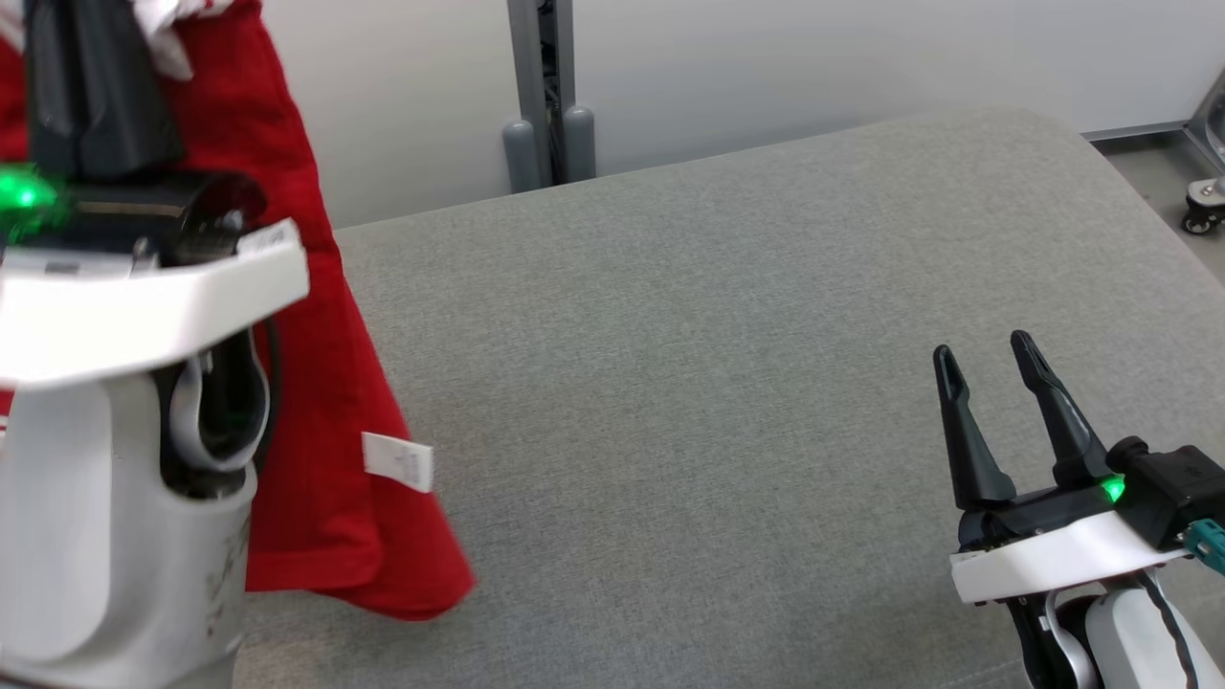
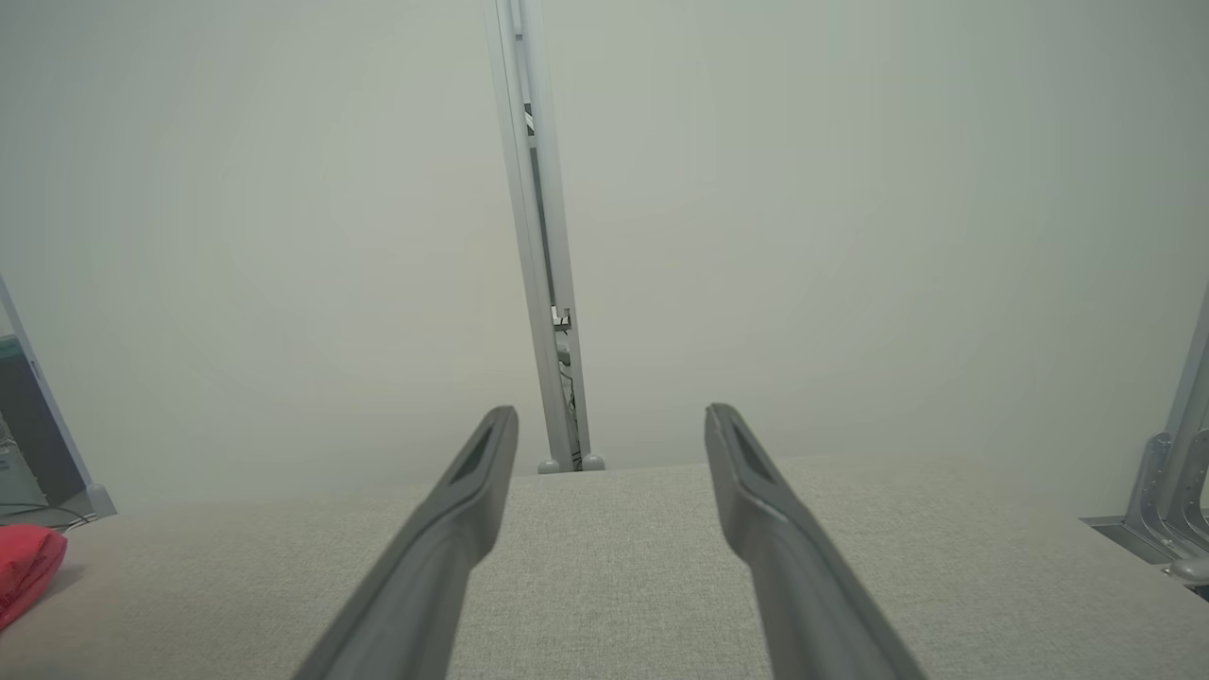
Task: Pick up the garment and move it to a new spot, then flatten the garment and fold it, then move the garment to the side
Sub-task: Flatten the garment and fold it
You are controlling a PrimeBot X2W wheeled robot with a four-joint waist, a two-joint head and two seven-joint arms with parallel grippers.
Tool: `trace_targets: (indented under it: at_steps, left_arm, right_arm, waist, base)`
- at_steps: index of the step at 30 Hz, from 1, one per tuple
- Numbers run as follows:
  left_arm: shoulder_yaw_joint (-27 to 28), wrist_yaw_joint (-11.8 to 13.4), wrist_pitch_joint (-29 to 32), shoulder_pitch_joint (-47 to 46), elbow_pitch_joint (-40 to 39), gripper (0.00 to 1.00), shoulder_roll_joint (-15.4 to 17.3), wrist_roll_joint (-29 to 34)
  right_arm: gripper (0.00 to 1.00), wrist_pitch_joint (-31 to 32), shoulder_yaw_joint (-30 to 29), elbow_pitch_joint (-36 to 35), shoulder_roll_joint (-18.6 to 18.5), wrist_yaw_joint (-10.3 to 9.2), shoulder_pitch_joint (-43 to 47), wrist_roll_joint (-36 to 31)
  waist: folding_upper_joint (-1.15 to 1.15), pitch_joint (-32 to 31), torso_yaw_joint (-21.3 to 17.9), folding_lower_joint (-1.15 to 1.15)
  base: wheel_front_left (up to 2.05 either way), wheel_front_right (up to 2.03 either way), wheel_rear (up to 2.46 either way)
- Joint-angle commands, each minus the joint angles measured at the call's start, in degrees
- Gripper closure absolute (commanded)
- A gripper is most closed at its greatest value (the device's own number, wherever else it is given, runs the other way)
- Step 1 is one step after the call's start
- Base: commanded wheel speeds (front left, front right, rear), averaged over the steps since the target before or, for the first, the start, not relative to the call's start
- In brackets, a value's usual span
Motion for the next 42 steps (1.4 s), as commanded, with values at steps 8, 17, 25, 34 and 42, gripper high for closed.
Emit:
trace_targets:
  at_steps: [8, 17, 25, 34, 42]
  left_arm:
    - [-12.7, -9.5, 15.6, -5.4, 14.9, 1.00, -1.9, -6.8]
    - [-25.7, -10.6, 12.2, -8.7, 36.8, 1.00, -4.6, -7.6]
    - [-36.1, -9.2, 9.8, -14.0, 45.9, 1.00, -4.7, -11.2]
    - [-47.5, -6.2, 6.5, -17.1, 51.7, 0.00, -4.6, -15.7]
    - [-51.0, -5.6, 3.0, -18.7, 54.9, 0.00, -4.7, -19.2]
  right_arm:
    - [0.00, 0.0, 0.5, 0.1, 0.4, 0.00, -1.0, 0.5]
    - [0.00, 0.0, 2.9, 0.1, 1.9, 0.00, -5.5, 2.0]
    - [0.00, 0.0, 2.7, 0.7, 3.6, 0.00, -6.3, 3.2]
    - [0.00, 0.0, 1.6, 1.1, 4.7, 0.00, -6.7, 3.7]
    - [0.00, 0.0, 0.7, 0.8, 3.7, 0.00, -6.9, 2.2]
  waist:
    - [0.00, 1.4, -3.7, 0.00]
    - [0.00, 7.9, -13.5, 0.00]
    - [0.00, 12.5, -19.7, 0.00]
    - [0.00, 14.6, -21.2, 0.00]
    - [0.00, 12.5, -15.2, 0.00]
  base:
    - [0.00, 0.00, 0.00]
    - [0.00, 0.00, 0.00]
    - [0.00, 0.00, 0.00]
    - [0.00, 0.00, 0.00]
    - [0.00, 0.00, 0.00]
